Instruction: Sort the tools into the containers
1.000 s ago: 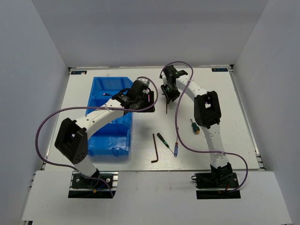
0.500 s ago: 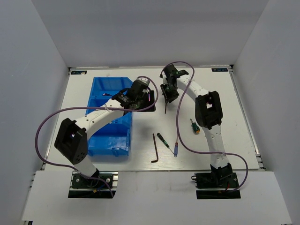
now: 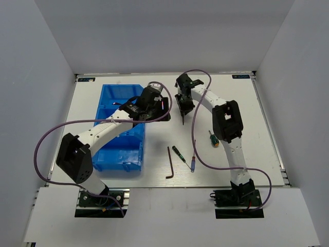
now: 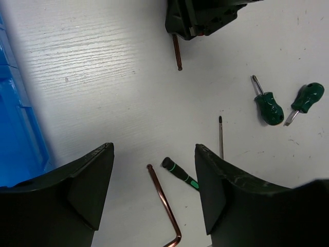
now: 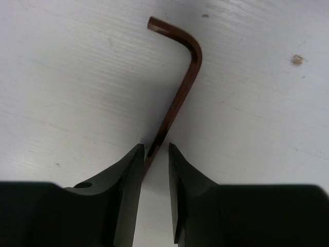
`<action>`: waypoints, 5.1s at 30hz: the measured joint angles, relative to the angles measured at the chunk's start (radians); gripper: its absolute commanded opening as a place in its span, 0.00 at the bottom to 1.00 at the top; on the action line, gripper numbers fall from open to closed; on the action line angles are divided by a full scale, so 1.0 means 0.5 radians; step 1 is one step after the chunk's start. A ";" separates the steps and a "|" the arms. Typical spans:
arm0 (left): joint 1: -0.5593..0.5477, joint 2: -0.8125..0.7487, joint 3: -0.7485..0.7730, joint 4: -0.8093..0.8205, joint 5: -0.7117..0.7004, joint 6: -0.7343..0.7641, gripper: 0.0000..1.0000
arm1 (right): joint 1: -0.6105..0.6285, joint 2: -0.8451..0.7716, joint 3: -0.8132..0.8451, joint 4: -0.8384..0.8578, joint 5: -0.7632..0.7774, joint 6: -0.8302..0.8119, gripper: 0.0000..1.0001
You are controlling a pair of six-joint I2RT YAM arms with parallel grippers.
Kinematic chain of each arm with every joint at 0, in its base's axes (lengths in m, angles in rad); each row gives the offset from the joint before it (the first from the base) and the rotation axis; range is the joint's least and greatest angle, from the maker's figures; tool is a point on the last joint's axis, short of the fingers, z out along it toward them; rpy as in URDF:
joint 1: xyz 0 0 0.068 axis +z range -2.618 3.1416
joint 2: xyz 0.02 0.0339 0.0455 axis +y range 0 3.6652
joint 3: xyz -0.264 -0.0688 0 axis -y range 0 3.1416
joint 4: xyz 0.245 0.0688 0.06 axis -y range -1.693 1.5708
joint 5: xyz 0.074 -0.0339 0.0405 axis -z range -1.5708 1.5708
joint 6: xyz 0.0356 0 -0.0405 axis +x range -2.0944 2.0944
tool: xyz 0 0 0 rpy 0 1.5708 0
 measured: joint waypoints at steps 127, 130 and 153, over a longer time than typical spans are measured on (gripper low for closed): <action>-0.591 0.772 0.333 -0.822 -0.475 -0.737 0.00 | -0.791 -1.678 -1.678 0.362 -0.842 -0.152 0.36; -0.389 0.772 0.578 -0.837 -0.558 -0.700 0.00 | -0.794 -1.680 -1.708 0.362 -0.851 -0.178 0.22; 0.736 1.226 1.447 -0.538 -0.777 -1.292 0.06 | -0.845 -1.757 -1.942 0.472 -0.953 -0.195 0.43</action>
